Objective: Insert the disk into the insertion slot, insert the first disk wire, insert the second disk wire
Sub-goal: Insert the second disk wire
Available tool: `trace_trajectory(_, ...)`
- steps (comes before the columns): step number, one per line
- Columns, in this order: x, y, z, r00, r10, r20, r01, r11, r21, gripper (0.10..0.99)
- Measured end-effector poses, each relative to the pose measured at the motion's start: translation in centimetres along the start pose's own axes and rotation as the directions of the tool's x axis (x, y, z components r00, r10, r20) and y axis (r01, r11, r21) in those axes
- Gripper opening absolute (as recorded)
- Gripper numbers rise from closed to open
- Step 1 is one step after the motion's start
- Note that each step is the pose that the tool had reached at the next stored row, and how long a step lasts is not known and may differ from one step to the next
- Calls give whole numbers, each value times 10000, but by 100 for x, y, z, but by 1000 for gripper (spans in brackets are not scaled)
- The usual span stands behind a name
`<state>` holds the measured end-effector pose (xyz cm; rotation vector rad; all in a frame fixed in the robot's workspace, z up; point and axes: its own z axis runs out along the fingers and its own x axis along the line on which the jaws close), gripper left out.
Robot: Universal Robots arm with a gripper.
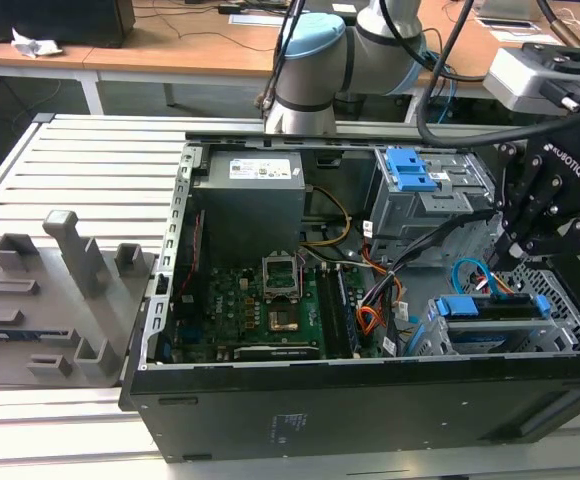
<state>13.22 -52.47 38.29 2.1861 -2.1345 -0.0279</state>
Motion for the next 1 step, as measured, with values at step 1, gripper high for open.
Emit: trace_trajectory(1, 0, 0, 0, 10000, 0, 0, 0, 10000, 0, 106)
